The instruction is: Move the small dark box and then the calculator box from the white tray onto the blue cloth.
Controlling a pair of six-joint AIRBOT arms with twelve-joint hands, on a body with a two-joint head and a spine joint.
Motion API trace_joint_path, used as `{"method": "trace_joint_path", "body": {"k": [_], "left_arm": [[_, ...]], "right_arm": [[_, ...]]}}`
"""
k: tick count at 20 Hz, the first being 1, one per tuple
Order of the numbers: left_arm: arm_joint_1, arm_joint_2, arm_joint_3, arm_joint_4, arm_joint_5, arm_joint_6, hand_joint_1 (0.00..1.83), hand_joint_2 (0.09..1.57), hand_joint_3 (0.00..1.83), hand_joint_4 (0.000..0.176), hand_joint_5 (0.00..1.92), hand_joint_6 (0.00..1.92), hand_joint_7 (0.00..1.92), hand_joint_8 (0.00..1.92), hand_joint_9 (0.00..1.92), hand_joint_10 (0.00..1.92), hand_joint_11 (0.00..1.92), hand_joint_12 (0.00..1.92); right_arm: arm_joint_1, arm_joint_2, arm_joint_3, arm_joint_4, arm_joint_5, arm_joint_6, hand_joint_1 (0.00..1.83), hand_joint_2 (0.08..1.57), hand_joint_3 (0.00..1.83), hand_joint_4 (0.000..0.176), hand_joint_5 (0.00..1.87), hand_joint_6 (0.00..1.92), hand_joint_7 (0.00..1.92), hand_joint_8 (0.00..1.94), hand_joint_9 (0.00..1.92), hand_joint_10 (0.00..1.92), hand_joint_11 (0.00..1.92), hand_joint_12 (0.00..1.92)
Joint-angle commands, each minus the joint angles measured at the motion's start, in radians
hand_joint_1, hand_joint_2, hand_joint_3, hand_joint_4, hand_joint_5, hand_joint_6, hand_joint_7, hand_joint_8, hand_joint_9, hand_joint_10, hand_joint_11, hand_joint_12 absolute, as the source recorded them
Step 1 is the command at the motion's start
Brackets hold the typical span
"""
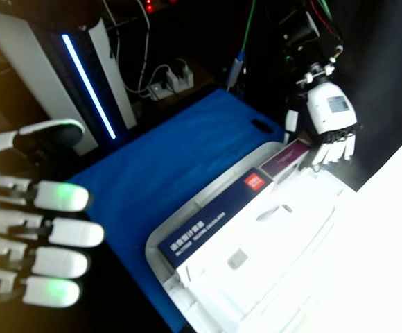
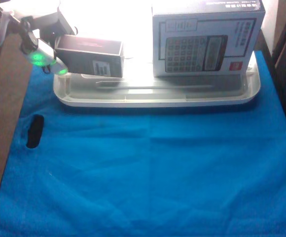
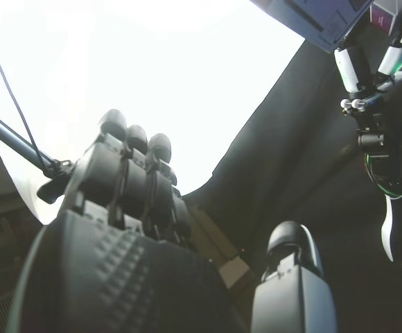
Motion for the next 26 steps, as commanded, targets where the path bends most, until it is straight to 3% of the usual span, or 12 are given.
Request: {"method": "trace_joint_path", "body": {"k": [1,4,5,8,9,14,17,18,20,22,24,26], "left_arm": [[-0.024,0.010,0.003,-0.023,-0.095,-0.007,1.26,1.11,0.00,0.000,1.21,0.47,0.83,1.32,0.64,1.14,0.44,1.49],[-0.058,0.044,-0.026,-0.024,-0.121,-0.008,1.26,1.07,0.00,0.000,1.24,0.37,0.96,1.20,0.71,1.05,0.29,1.41],[-0.066,0.055,-0.038,-0.024,-0.131,-0.008,1.27,1.07,0.00,0.000,1.27,0.31,0.96,1.20,0.77,1.18,0.47,1.51],[-0.084,0.096,-0.081,-0.024,-0.166,-0.008,1.28,1.06,0.00,0.000,1.33,0.14,1.00,1.18,0.84,1.30,0.55,1.57],[-0.088,0.122,-0.109,-0.023,-0.182,-0.008,1.18,1.04,0.01,0.000,1.15,0.68,0.95,1.00,0.83,1.25,0.51,1.47],[-0.115,0.226,-0.235,0.058,-0.216,-0.008,1.13,1.15,0.00,0.000,0.91,1.08,0.67,1.25,0.63,1.48,0.55,1.53],[-0.120,0.292,-0.327,0.126,-0.252,-0.010,1.10,1.21,0.00,0.000,0.80,1.26,0.58,1.42,0.59,1.53,0.53,1.52],[-0.123,0.311,-0.355,0.165,-0.271,-0.038,1.12,1.19,0.00,0.000,0.83,1.20,0.61,1.44,0.61,1.57,0.53,1.61],[-0.128,0.333,-0.387,0.236,-0.313,-0.106,1.14,1.15,0.00,0.000,0.91,1.08,0.57,1.63,0.52,1.77,0.42,1.87],[-0.127,0.358,-0.423,0.252,-0.333,-0.106,1.14,1.14,0.00,0.000,0.93,1.06,0.49,1.80,0.45,1.92,0.43,1.92],[-0.105,0.386,-0.461,0.255,-0.359,-0.107,1.15,1.11,0.00,0.000,0.98,0.98,0.57,1.82,0.53,1.92,0.54,1.92],[-0.071,0.403,-0.487,0.251,-0.380,-0.107,1.17,1.07,0.00,0.000,1.08,0.82,0.77,1.60,0.69,1.83,0.62,1.91]], "right_arm": [[0.014,0.004,-0.001,0.023,0.116,0.011,0.21,1.00,0.00,0.000,0.10,0.01,0.34,0.00,0.28,0.01,0.25,0.00],[0.014,0.004,-0.001,0.023,0.116,0.011,0.21,0.98,0.00,0.000,0.07,0.00,0.34,0.00,0.27,0.00,0.26,0.01],[0.014,0.004,-0.001,0.023,0.116,0.011,0.20,0.97,0.00,0.000,0.06,0.00,0.34,0.00,0.27,0.00,0.26,0.00],[0.014,0.004,-0.001,0.023,0.116,0.011,0.18,0.97,0.00,0.000,0.06,0.00,0.35,0.01,0.27,0.00,0.27,0.01],[0.014,0.003,-0.001,0.023,0.116,0.011,0.17,0.96,0.00,0.007,0.07,0.00,0.35,0.00,0.27,0.00,0.26,0.01],[0.014,-0.004,0.003,0.024,0.116,0.011,0.23,0.94,0.00,0.015,0.13,0.02,0.38,0.01,0.28,0.00,0.25,0.01],[0.014,-0.005,0.007,0.024,0.116,0.011,0.24,0.95,0.00,0.004,0.14,0.02,0.39,0.01,0.30,0.01,0.26,0.01],[0.014,-0.005,0.008,0.024,0.115,0.011,0.24,0.95,0.00,0.014,0.15,0.02,0.39,0.01,0.29,0.01,0.25,0.01],[0.014,-0.006,0.009,0.024,0.115,0.011,0.21,0.95,0.00,0.000,0.16,0.01,0.38,0.00,0.31,0.01,0.27,0.01],[0.014,-0.006,0.009,0.024,0.115,0.011,0.20,0.94,0.00,0.000,0.15,0.01,0.37,0.00,0.29,0.00,0.27,0.01],[0.014,-0.007,0.009,0.024,0.115,0.011,0.20,0.93,0.00,0.000,0.14,0.00,0.39,0.01,0.29,0.00,0.28,0.01],[0.014,-0.009,0.009,0.024,0.115,0.011,0.21,0.93,0.00,0.000,0.13,0.00,0.39,0.01,0.29,0.00,0.27,0.01]]}}
